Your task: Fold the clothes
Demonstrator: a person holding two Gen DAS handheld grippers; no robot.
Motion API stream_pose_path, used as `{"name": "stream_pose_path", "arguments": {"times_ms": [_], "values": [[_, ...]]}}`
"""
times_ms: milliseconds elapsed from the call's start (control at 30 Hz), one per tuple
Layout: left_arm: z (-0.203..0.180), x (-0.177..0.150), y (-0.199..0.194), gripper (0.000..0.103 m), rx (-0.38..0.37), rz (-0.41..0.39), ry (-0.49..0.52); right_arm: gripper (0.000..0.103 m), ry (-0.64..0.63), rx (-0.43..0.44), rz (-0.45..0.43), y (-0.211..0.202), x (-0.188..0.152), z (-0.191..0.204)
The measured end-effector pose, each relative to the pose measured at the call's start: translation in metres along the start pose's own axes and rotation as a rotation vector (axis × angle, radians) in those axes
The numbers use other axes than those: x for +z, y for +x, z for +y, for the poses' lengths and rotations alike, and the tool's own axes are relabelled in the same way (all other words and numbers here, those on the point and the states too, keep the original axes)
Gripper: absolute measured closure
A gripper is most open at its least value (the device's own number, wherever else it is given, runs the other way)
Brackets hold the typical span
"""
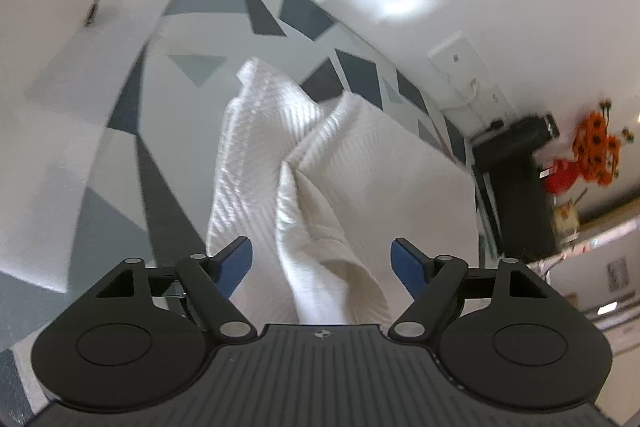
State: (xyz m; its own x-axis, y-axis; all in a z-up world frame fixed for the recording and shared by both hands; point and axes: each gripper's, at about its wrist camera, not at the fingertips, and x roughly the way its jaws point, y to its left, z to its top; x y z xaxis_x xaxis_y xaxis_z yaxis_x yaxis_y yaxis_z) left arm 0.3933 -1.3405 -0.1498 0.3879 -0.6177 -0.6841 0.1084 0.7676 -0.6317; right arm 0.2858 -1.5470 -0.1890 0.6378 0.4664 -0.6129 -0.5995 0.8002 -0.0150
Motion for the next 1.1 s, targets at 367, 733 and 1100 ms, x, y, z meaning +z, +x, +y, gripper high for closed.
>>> {"name": "stream_pose_path", "arguments": {"times_ms": [367,733,1100], "values": [[-0.034,-0.011,0.036,0.032,0.114,0.109,0.242,0.068,-0.075,0.051,-0.050,-0.010,0.002,0.010],[-0.011,-0.017,0.008,0.085,0.103,0.012,0.156,0.037,0.258,-0.186,-0.086,-0.091,-0.022,-0.056],[0.007,-0.034,0.000,0.086,0.073,-0.085,0.021,0.037,1.288,-0.247,-0.210,-0.185,-0.147,-0.151]]}}
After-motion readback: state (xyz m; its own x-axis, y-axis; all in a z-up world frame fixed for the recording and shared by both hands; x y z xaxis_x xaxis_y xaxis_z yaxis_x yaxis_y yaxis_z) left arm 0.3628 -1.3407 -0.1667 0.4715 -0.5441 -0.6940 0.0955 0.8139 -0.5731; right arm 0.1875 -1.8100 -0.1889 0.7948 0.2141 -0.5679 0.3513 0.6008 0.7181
